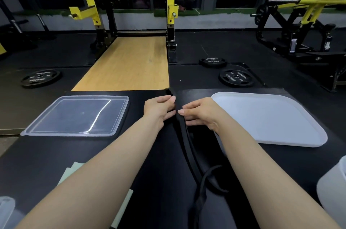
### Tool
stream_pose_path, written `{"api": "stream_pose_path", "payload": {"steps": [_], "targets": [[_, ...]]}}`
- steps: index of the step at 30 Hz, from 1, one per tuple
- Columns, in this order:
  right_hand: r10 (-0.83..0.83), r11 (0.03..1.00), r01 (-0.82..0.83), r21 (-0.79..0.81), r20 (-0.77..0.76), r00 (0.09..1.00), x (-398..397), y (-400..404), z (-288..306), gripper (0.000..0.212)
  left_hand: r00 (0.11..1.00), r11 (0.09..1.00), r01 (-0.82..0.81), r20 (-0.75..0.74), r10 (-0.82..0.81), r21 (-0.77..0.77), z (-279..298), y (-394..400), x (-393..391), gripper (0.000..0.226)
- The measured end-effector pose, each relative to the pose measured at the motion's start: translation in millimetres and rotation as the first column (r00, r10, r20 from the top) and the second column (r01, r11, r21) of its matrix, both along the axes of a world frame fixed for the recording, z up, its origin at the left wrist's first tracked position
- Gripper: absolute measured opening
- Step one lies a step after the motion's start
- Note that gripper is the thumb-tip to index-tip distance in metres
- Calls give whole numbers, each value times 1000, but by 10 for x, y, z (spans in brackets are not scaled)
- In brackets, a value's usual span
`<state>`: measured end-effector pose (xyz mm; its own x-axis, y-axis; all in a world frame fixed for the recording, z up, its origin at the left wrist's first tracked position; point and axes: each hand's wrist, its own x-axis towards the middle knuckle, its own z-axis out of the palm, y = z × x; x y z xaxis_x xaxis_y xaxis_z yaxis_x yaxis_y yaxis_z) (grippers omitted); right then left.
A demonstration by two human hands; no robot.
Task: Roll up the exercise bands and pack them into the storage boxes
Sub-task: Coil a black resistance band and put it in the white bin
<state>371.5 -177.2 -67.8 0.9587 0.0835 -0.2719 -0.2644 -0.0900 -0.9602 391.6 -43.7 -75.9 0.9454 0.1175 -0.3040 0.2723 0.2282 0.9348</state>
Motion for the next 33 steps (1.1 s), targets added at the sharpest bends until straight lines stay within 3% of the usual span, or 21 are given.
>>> {"api": "stream_pose_path", "payload": {"steps": [7, 13, 17, 20, 25, 28, 33], "targets": [[-110, 970, 101, 221, 31, 993, 58, 45, 13, 16, 965, 966, 259, -48, -259, -16, -29, 168, -304, 19], [-209, 929, 189, 319, 30, 977, 97, 113, 37, 25, 965, 958, 254, -28, -260, -133, -46, 95, -435, 24], [-198, 933, 180, 312, 27, 980, 82, 99, 4, 27, 978, 974, 208, -13, -210, -93, -59, 69, -464, 27], [-124, 964, 111, 242, 39, 992, 5, 44, 4, 26, 985, 984, 172, 3, -172, -38, -36, 51, -460, 27], [-13, 990, 29, -135, 119, 993, -291, -31, 65, 23, 995, 995, 95, 29, -95, 3, 29, 15, -378, 27], [49, 964, -17, -267, 112, 992, -407, -27, 48, 17, 997, 997, 71, 41, -71, 9, 77, -11, -343, 27], [13, 979, 20, -205, 161, 987, -441, -23, -3, 17, 997, 997, 75, 38, -74, -18, 105, -29, -363, 27]]}}
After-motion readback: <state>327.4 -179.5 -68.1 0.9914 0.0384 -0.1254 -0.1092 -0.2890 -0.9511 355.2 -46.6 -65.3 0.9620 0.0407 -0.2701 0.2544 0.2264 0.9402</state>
